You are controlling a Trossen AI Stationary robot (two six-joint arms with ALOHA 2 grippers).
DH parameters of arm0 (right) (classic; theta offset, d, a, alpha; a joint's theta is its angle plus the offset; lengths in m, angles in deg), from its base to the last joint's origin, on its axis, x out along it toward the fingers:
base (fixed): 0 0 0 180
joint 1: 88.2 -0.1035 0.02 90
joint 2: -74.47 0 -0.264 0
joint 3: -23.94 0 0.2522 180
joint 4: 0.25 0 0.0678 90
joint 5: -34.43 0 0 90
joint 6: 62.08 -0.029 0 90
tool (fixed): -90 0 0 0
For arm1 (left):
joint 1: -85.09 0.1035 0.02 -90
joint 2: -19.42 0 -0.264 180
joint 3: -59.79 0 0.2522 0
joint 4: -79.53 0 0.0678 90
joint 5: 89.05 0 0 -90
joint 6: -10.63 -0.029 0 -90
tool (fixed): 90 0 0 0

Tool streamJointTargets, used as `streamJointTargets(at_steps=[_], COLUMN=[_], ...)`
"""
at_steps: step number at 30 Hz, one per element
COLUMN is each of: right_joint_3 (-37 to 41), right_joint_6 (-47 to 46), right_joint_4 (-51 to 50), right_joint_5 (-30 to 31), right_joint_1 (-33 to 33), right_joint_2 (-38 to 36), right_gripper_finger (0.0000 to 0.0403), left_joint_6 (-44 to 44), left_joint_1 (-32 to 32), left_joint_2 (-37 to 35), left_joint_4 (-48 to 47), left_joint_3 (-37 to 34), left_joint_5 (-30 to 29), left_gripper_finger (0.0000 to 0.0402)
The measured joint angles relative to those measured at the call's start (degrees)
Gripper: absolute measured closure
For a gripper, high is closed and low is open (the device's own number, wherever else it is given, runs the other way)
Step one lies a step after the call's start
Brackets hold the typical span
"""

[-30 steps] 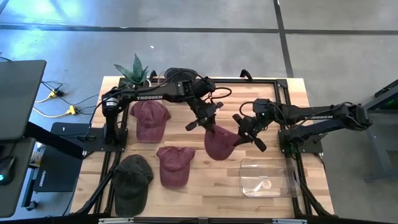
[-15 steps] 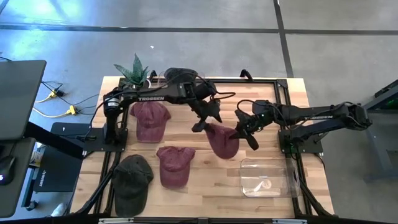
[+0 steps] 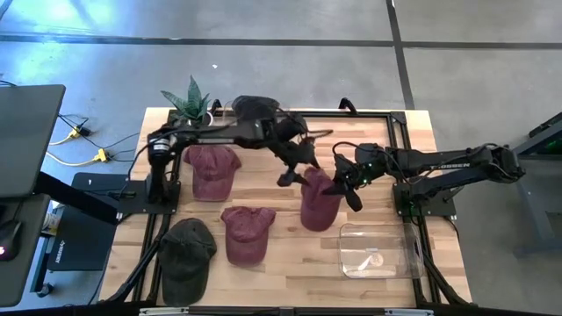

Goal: Pick & Place hat
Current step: Put the top right red cap into the bottom transparent bin

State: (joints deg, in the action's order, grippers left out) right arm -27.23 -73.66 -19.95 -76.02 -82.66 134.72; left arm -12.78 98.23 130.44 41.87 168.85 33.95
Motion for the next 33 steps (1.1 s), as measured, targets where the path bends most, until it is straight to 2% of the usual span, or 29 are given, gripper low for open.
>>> streamJointTargets(at_steps=[2,9,12,15,16,20,25,30,33], right_joint_3=[0.0,0.0,0.1,0.1,0.1,0.1,0.1,0.1,0.1], right_joint_6=[0.0,2.3,3.0,3.0,3.0,2.7,2.6,4.7,7.0], right_joint_4=[0.0,0.6,0.6,0.6,0.6,0.6,0.5,0.3,0.2], right_joint_5=[-0.1,-3.3,-3.4,-3.8,-4.1,-6.0,-11.1,-14.6,-14.1], right_joint_1=[0.0,0.0,0.0,0.0,0.0,0.0,0.0,-2.0,-3.2], right_joint_2=[0.0,0.0,-0.5,-1.8,-2.3,-5.5,-8.4,-8.4,-8.2], right_gripper_finger=[0.0399,0.0396,0.0400,0.0399,0.0397,0.0395,0.0400,0.0393,0.0398], left_joint_6=[1.1,2.7,2.2,1.5,2.1,4.3,5.8,8.4,14.0], left_joint_1=[-0.1,0.0,0.0,0.0,0.0,-0.1,0.0,-0.1,-0.4], left_joint_2=[2.4,6.7,8.5,9.2,9.1,8.9,7.7,7.2,7.9], left_joint_4=[5.9,8.2,9.1,9.6,10.3,10.7,10.4,13.4,19.3], left_joint_3=[0.1,0.1,0.1,0.0,0.0,0.2,0.1,0.1,0.2], left_joint_5=[2.2,10.1,19.7,32.2,34.2,34.5,38.9,29.5,30.1], left_gripper_finger=[0.0082,0.0082,0.0082,0.0082,0.0082,0.0082,0.0082,0.0082,0.0082])
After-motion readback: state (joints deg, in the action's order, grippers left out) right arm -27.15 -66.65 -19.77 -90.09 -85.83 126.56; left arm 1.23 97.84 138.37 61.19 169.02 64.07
